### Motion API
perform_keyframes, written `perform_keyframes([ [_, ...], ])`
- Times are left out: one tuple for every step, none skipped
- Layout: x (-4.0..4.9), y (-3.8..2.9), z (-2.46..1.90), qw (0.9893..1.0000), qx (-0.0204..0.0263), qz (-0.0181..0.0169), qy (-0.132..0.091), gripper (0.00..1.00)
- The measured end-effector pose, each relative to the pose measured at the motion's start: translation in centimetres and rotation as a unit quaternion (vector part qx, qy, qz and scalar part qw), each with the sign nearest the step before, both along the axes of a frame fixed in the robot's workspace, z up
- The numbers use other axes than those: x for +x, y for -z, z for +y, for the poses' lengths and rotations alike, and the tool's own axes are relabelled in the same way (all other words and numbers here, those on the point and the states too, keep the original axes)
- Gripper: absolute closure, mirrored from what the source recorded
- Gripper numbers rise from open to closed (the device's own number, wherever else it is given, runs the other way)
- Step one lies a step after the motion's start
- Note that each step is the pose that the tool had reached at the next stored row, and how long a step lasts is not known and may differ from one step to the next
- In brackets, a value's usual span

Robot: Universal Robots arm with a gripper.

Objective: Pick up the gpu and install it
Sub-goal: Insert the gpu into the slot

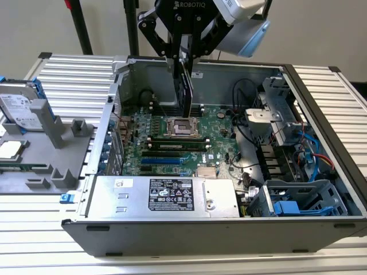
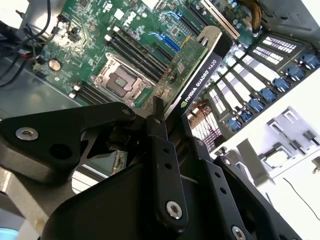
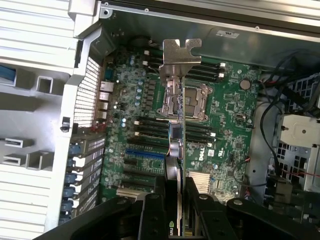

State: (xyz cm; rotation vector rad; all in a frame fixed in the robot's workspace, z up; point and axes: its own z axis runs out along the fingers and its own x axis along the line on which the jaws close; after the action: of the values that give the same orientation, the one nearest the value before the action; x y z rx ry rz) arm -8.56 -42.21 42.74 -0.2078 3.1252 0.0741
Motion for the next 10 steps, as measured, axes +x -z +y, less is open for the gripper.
perform_keyframes([
  [0.00, 0.00, 0.00, 1.0000, 0.0000, 0.0000, 0.000, 1.00],
  [0.00, 0.00, 0.00, 1.0000, 0.0000, 0.0000, 0.000, 1.00],
  [0.00, 0.00, 0.00, 1.0000, 0.0000, 0.0000, 0.000, 1.00],
  [0.00, 0.00, 0.00, 1.0000, 0.0000, 0.0000, 0.000, 1.00],
  [0.00, 0.00, 0.00, 1.0000, 0.0000, 0.0000, 0.000, 1.00],
  [0.00, 0.00, 0.00, 1.0000, 0.0000, 0.0000, -0.001, 1.00],
  [0.00, -0.01, 0.00, 1.0000, 0.0000, 0.0000, -0.001, 1.00],
  [0.00, -0.02, 0.00, 1.0000, 0.0000, 0.0000, -0.002, 1.00],
  [0.00, -0.03, 0.00, 1.0000, 0.0000, 0.0000, -0.003, 1.00],
  [0.00, -0.04, 0.00, 1.0000, 0.0000, 0.0000, -0.004, 1.00],
])
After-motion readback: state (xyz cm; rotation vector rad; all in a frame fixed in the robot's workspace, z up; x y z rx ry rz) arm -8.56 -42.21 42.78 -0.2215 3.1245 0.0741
